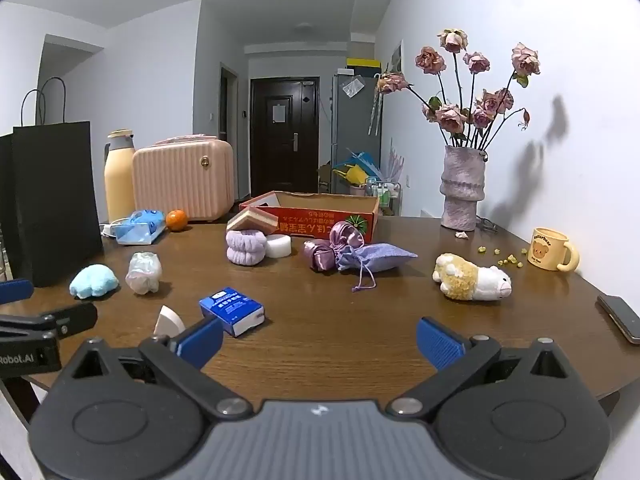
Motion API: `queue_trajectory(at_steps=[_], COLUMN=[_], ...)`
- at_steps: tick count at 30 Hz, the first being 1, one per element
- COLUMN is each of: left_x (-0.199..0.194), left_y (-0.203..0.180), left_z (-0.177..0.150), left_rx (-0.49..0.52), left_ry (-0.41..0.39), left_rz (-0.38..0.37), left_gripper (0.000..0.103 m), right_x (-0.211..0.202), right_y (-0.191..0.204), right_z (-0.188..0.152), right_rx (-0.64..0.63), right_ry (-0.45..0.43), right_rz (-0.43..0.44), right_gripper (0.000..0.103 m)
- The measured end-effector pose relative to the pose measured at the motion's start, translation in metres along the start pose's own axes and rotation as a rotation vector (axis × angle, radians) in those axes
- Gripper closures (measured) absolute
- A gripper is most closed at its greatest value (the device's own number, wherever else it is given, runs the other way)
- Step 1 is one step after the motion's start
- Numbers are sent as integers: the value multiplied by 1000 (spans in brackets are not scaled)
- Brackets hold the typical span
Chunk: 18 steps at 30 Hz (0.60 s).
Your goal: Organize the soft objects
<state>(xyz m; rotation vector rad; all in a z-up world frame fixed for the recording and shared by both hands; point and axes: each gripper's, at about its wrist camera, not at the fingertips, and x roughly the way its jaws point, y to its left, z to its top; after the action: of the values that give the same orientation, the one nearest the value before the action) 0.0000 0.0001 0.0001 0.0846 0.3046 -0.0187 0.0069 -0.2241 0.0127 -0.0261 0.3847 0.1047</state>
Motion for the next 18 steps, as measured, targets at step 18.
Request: queue_trajectory(at_steps=[18], left_x=[2], left_y=[3], left_z=[-1], left_rx=[-47], left_ry=[13], left_rz=[-18], left_gripper=[0], right_x=[0], right_y=[2], right_z=[-1], right_rx=[-5], right_ry=[-2], right_rz=[-3], right_gripper=[0])
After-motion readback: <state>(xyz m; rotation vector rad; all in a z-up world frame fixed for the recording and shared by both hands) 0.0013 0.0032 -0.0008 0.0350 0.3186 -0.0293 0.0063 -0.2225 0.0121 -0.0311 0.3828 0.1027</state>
